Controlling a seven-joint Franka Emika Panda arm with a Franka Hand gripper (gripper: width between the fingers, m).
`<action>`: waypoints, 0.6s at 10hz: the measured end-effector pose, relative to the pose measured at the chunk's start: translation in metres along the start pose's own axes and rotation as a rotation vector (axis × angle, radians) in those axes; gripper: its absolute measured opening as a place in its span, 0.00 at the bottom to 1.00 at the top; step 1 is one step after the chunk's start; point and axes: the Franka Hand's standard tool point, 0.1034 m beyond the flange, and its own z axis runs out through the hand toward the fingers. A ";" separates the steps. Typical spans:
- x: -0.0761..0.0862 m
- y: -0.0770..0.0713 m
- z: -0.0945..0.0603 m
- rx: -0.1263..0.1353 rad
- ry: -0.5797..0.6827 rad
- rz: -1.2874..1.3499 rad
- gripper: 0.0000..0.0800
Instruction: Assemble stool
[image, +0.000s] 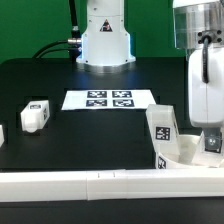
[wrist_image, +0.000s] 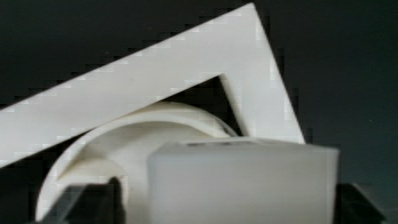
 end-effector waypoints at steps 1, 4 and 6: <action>-0.003 0.000 -0.005 -0.003 -0.007 -0.087 0.72; -0.012 -0.011 -0.030 0.039 -0.028 -0.551 0.81; -0.011 -0.010 -0.028 0.038 -0.022 -0.673 0.81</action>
Offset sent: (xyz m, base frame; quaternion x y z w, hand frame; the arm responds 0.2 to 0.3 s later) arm -0.0062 0.0217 0.0329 0.0265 -0.0862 -0.3257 0.9412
